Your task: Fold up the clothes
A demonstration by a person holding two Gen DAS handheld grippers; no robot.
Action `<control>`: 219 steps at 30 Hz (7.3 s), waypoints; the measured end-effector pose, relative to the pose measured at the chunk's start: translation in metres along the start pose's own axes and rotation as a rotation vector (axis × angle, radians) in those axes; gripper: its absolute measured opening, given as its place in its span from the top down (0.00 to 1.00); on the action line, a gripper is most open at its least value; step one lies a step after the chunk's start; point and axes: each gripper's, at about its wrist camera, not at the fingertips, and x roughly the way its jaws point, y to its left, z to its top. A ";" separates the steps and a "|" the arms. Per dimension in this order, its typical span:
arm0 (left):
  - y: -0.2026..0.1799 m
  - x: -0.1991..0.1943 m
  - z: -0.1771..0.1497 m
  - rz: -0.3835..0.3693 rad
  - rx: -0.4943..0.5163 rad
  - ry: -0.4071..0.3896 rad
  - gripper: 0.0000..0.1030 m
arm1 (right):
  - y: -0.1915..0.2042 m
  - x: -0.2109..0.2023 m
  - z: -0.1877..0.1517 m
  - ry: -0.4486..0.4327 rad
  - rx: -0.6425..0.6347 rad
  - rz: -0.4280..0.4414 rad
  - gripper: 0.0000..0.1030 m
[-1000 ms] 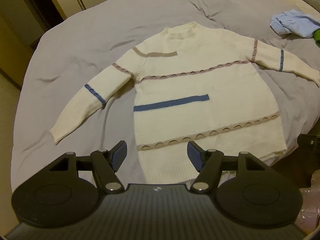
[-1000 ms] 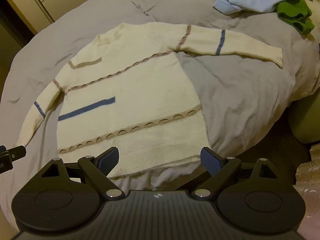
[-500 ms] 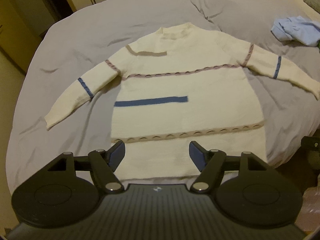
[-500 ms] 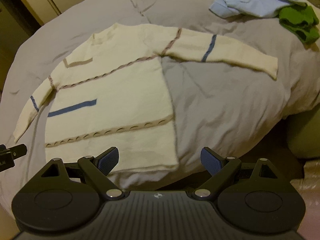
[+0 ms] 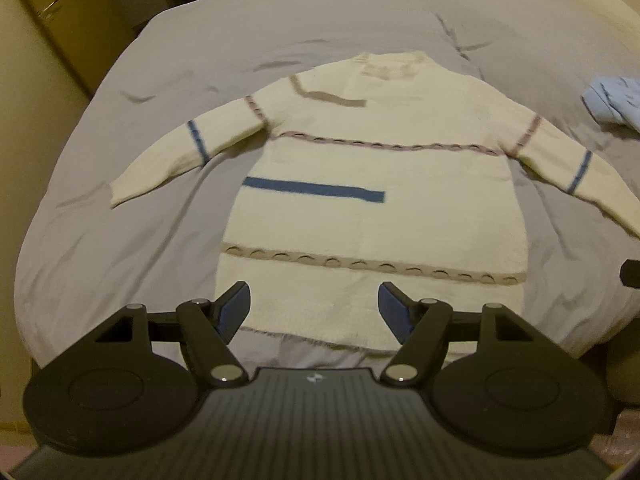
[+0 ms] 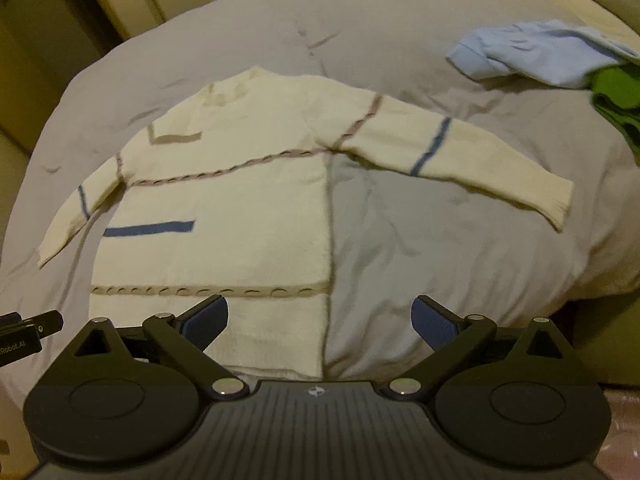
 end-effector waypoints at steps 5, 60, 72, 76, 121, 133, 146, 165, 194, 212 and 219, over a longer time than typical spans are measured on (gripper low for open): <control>0.019 0.007 0.003 0.027 -0.057 0.021 0.34 | 0.032 0.014 0.013 0.026 -0.079 0.038 0.02; 0.346 0.292 0.173 -0.273 -0.851 -0.329 0.97 | 0.169 0.321 0.151 0.364 -0.019 -0.133 0.02; 0.014 0.264 0.203 -0.739 -0.085 -0.041 0.78 | 0.062 0.284 0.158 0.282 0.155 -0.192 0.02; 0.019 0.273 0.171 -0.639 -0.057 0.057 0.78 | 0.021 0.273 0.155 0.219 0.281 -0.096 0.04; 0.065 0.326 0.224 -0.251 0.041 -0.116 0.77 | -0.006 0.325 0.211 -0.096 0.275 -0.040 0.82; 0.046 0.418 0.294 -0.178 0.106 -0.064 0.84 | -0.022 0.337 0.202 -0.006 0.297 -0.015 1.00; 0.001 0.331 0.224 -0.340 0.094 0.033 0.84 | -0.209 0.216 0.061 -0.165 1.005 -0.039 0.60; -0.021 0.271 0.171 -0.296 0.099 0.105 0.83 | -0.230 0.138 0.094 -0.489 0.761 -0.273 0.92; -0.038 0.349 0.223 -0.536 -0.086 0.182 0.45 | -0.072 0.226 0.091 0.073 0.466 -0.193 0.25; 0.031 0.273 0.268 -0.508 0.007 -0.238 0.93 | -0.088 0.239 0.130 0.048 0.445 -0.202 0.24; 0.071 0.329 0.251 -0.356 0.065 -0.112 0.93 | -0.060 0.253 0.145 0.037 0.384 -0.183 0.24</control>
